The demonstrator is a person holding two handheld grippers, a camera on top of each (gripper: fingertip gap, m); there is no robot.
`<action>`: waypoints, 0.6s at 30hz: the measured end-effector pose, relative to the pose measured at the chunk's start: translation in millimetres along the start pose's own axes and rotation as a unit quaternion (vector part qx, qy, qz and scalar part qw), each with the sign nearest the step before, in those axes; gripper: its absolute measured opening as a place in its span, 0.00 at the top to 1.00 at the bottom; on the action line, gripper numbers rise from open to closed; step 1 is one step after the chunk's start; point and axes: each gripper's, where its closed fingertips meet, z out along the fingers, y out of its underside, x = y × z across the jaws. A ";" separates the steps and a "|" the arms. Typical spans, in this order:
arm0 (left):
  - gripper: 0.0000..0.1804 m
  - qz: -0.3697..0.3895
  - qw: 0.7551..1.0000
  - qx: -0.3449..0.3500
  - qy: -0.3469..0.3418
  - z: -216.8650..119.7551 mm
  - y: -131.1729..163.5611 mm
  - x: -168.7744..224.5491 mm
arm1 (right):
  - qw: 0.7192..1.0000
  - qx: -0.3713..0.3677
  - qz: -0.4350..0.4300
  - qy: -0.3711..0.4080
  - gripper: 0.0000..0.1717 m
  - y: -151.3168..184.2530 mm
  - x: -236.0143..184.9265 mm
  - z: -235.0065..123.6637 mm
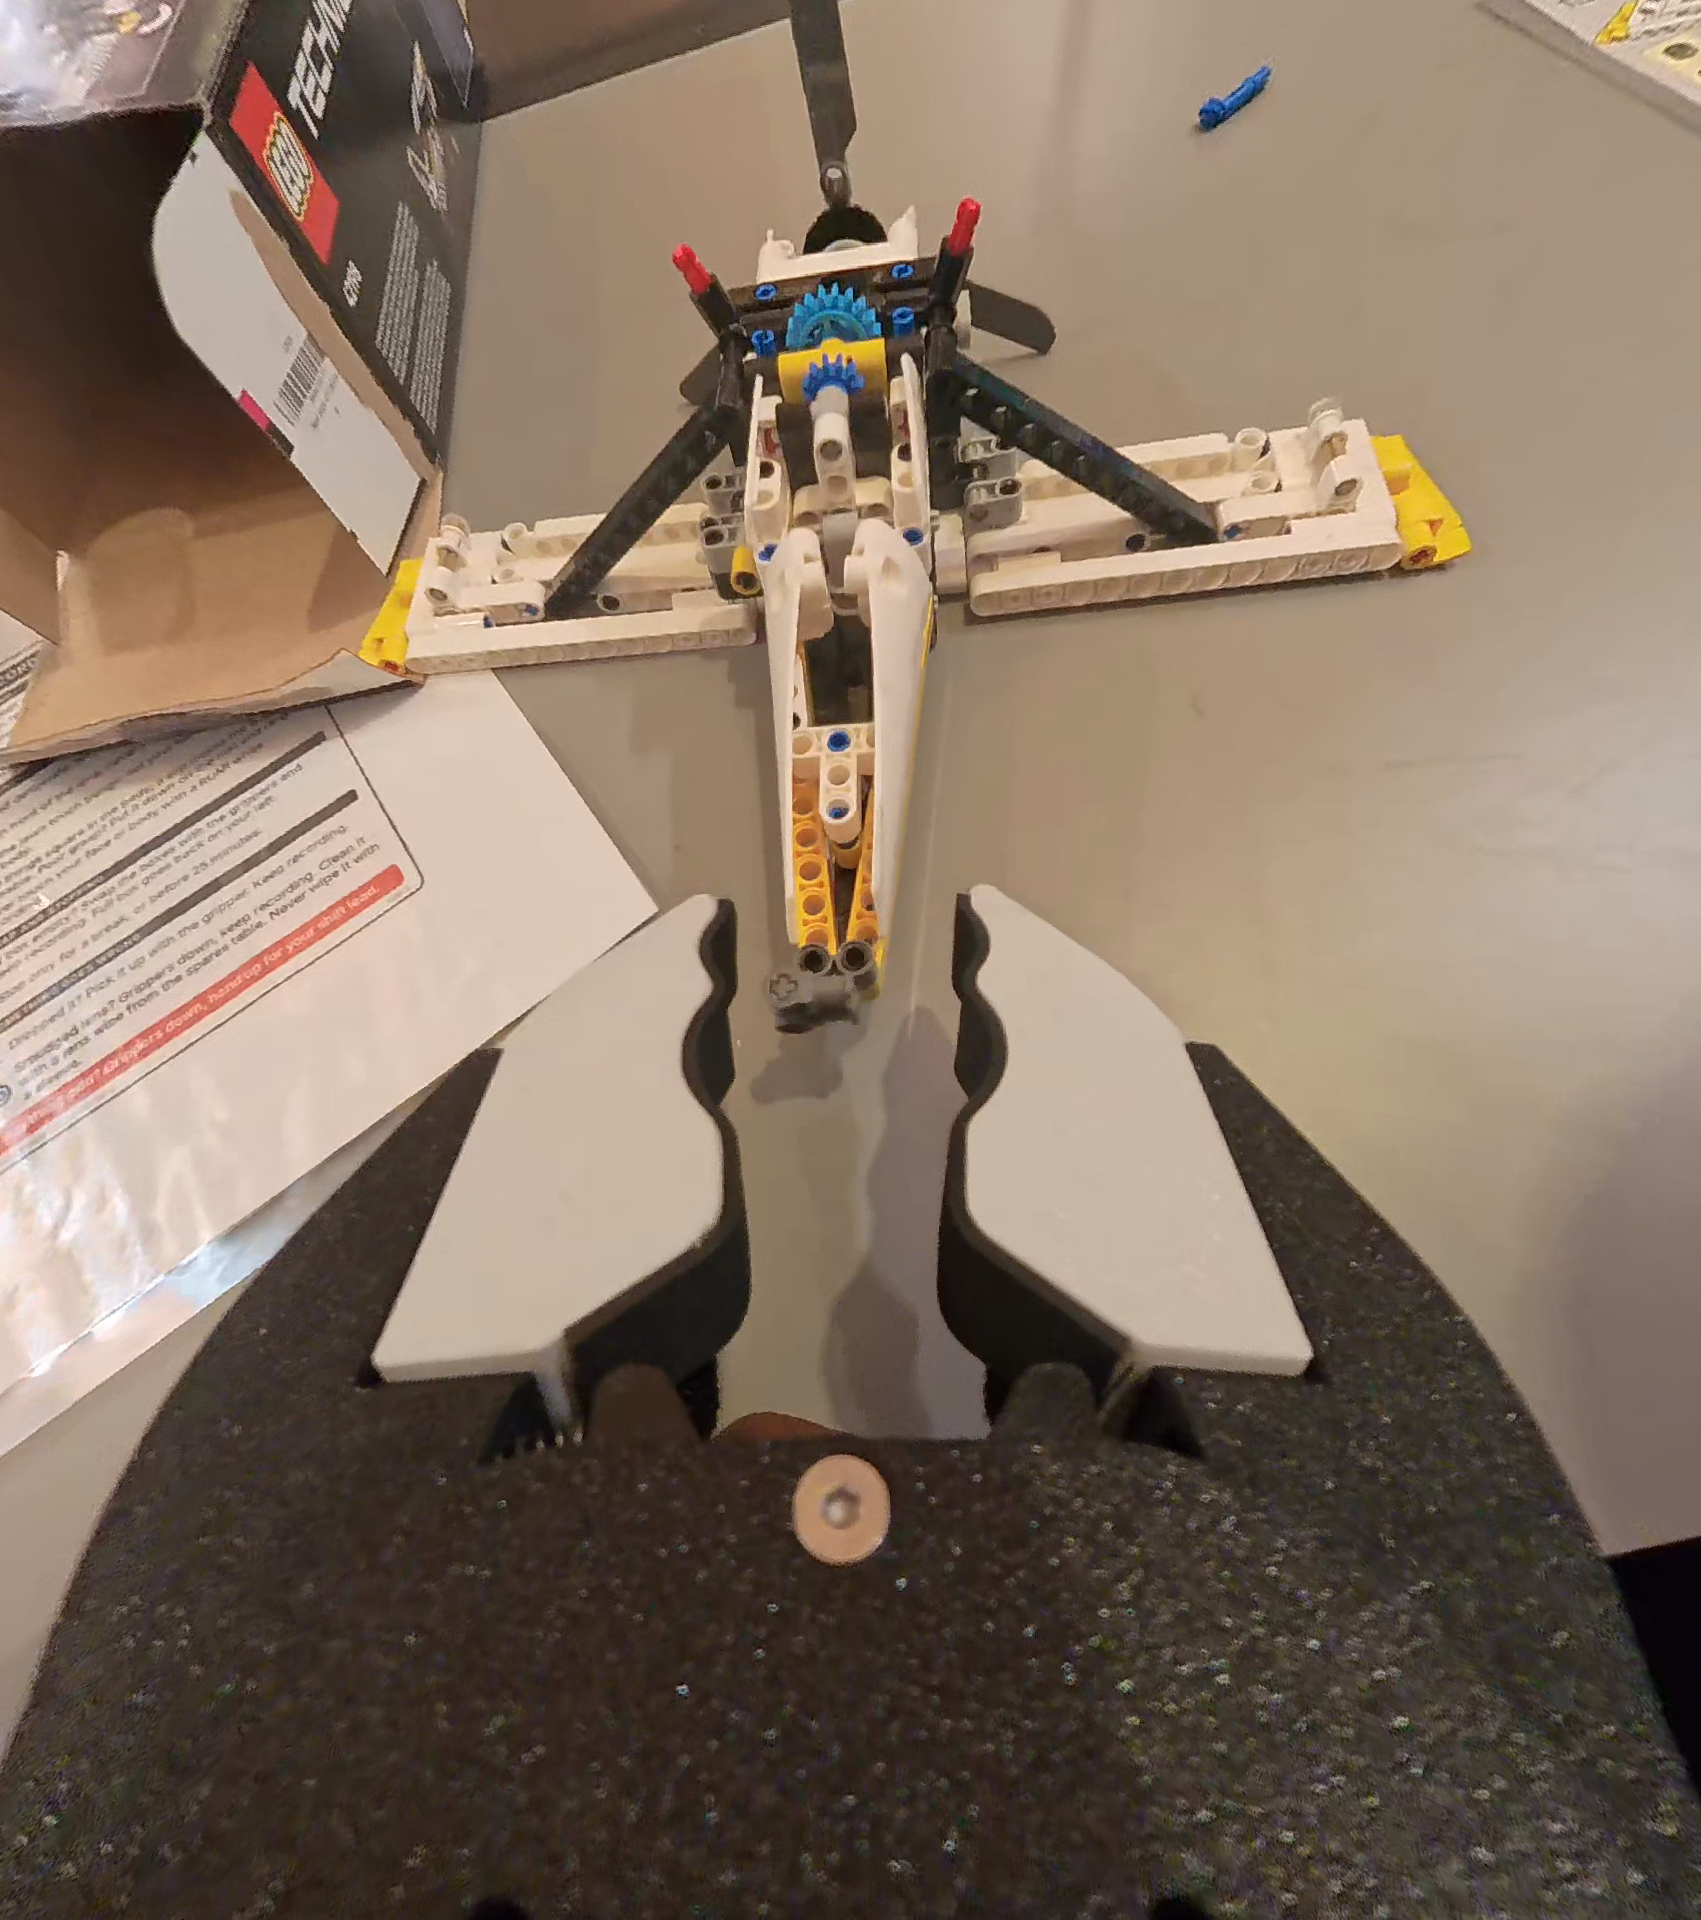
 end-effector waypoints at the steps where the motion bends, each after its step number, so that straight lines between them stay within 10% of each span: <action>1: 0.78 0.000 1.000 0.001 0.000 0.7 -0.8 0.3 | 1.000 0.001 0.000 0.000 0.89 0.0 0.0 -0.2; 18: 0.79 0.032 0.990 0.134 0.028 8.8 -59.0 34.0 | 1.000 0.000 0.000 -0.003 0.89 0.4 -0.7 -0.1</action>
